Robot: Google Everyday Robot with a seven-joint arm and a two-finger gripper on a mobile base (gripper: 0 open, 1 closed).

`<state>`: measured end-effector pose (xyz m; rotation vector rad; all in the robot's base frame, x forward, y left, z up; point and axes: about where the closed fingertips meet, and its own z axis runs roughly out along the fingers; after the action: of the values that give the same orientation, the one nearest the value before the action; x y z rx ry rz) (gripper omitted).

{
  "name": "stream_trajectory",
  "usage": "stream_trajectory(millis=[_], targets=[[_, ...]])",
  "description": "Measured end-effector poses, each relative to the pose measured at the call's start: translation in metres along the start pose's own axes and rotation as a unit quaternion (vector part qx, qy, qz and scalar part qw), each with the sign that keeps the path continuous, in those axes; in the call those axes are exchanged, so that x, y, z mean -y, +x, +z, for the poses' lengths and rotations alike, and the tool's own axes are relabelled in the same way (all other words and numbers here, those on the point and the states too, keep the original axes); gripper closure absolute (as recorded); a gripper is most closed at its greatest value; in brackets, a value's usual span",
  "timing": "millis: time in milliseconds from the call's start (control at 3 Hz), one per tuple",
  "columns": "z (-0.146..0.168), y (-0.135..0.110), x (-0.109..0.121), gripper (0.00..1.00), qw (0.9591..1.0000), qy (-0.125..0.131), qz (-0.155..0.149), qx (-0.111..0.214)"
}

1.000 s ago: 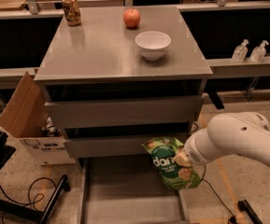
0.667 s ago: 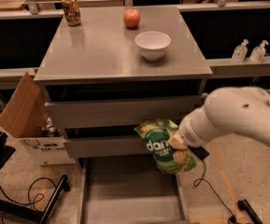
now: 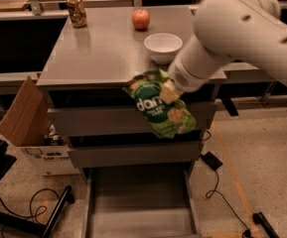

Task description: Pick green rice chip bag from bottom drawer and place on counter

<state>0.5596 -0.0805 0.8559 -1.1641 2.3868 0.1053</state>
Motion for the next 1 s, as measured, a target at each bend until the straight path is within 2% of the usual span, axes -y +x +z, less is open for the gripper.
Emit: stream_trajectory(millis=[333,667,1000], targets=[[-0.034,-0.070,0.006,1.00,0.9998,0.017,-0.002,0.003],[-0.075,-0.161,0.006,1.00,0.9985,0.046,0.010,0.028],[-0.076,-0.168,0.006,1.00,0.9984,0.048,0.005,0.031]])
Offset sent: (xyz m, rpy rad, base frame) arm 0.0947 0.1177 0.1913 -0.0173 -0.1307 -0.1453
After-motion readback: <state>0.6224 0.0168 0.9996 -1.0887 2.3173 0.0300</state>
